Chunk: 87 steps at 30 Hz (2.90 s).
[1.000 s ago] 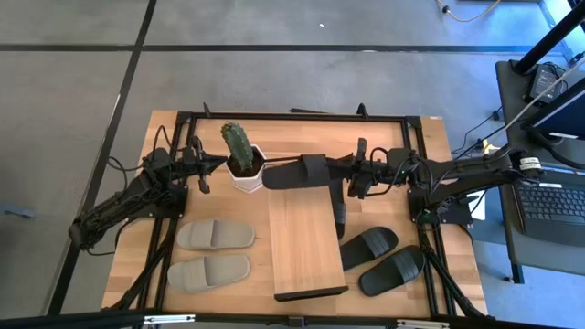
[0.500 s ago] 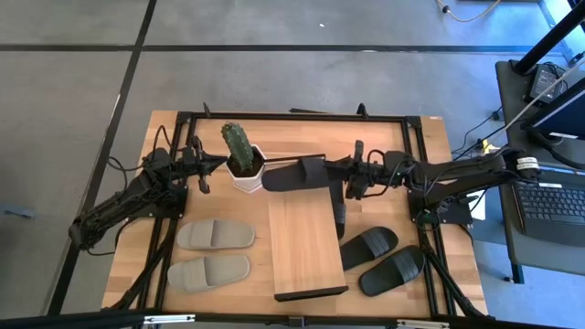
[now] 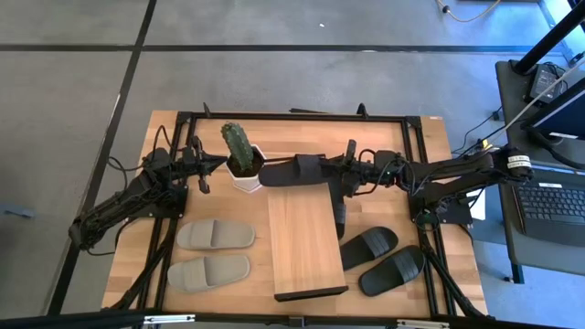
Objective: Pick and place slides into the shelf
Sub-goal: Put the black slide on the shelf, then adjust the shelf
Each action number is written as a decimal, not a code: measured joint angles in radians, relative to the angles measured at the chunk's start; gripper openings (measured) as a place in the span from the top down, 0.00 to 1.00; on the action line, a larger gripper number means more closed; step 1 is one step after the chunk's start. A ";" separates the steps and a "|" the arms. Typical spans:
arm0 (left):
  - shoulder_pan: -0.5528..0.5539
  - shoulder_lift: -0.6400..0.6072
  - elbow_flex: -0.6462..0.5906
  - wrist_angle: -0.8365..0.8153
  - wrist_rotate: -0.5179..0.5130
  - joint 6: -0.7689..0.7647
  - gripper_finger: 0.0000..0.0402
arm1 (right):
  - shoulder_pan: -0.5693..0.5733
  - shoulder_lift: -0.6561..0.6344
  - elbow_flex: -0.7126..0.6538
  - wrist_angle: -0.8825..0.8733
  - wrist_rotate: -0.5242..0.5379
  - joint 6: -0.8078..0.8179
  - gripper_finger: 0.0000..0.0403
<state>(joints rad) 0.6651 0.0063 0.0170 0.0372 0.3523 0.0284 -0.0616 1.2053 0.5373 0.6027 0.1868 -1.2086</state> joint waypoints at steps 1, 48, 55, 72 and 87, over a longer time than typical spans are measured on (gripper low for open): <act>0.000 0.000 0.000 0.000 0.000 0.000 1.00 | -0.001 0.000 0.000 -0.002 0.009 0.000 1.00; 0.000 0.000 0.000 0.000 0.000 0.000 1.00 | 0.000 0.065 0.000 -0.036 0.192 0.029 0.67; 0.000 0.000 0.000 0.000 0.000 0.000 1.00 | 0.084 -0.025 0.001 0.004 0.226 0.029 0.67; 0.000 0.000 0.000 0.000 0.000 0.000 1.00 | 0.407 -0.110 0.012 -0.107 0.574 0.456 0.67; 0.000 0.000 0.000 0.000 0.005 -0.001 1.00 | 0.426 -0.020 0.554 -1.318 0.354 1.605 0.67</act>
<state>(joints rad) 0.6649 0.0067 0.0170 0.0372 0.3573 0.0277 0.3642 1.1853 1.0915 -0.7156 0.5406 0.3964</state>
